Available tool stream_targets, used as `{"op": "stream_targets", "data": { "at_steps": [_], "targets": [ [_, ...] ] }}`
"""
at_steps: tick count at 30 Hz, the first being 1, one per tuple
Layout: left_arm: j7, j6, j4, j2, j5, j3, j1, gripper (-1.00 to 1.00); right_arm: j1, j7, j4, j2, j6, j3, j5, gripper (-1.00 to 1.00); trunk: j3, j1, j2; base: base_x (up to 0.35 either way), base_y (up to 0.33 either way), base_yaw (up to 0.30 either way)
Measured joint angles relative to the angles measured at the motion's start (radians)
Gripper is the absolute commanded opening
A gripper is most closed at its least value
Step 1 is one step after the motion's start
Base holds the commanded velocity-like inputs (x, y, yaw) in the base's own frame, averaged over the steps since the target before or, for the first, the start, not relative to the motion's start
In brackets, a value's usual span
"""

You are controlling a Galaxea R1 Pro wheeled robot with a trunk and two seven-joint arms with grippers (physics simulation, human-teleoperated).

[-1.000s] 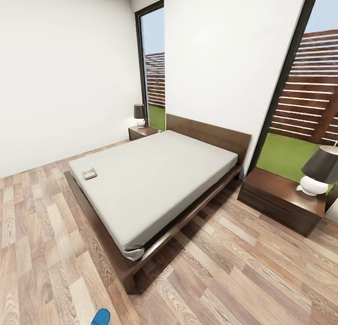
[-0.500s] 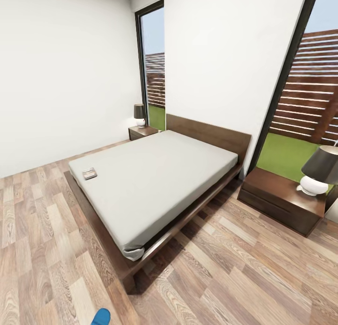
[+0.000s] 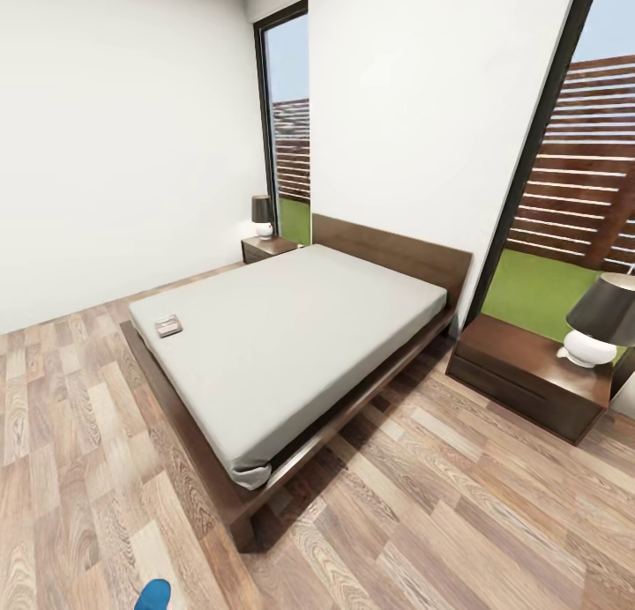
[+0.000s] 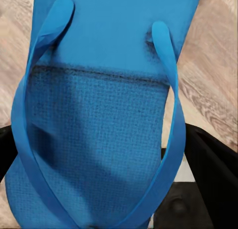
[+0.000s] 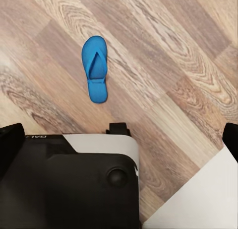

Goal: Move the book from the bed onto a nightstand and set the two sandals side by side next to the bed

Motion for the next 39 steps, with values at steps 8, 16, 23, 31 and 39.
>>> {"op": "stream_targets", "data": {
  "at_steps": [8,16,23,31,39],
  "targets": [
    [0.019,0.000,0.004,0.165,0.210,0.006,0.000,-1.00,-0.019,0.000,-0.018,0.005,0.006,0.001,0.000,1.00,0.000,0.000,0.000,0.000,0.000,0.000],
    [0.169,-0.019,0.007,0.231,0.322,0.002,0.001,-1.00,-0.035,0.000,-0.021,0.005,0.007,0.001,0.000,1.00,0.000,0.000,0.000,0.000,0.000,0.000],
    [0.320,-0.051,0.008,0.239,0.338,0.003,0.001,-1.00,-0.078,0.001,-0.021,0.006,0.010,0.021,0.001,1.00,0.000,0.000,0.000,0.000,0.000,0.000],
    [0.476,-0.101,0.011,0.242,0.402,0.003,0.001,-1.00,-0.108,0.000,-0.021,0.013,0.012,0.087,0.000,1.00,0.000,0.000,0.000,0.000,0.000,0.000],
    [0.625,-0.151,0.011,0.242,0.444,0.007,0.026,-1.00,-0.113,0.000,-0.020,0.015,0.012,0.104,0.000,1.00,0.000,0.000,0.000,0.000,0.000,0.000]
  ]
}}
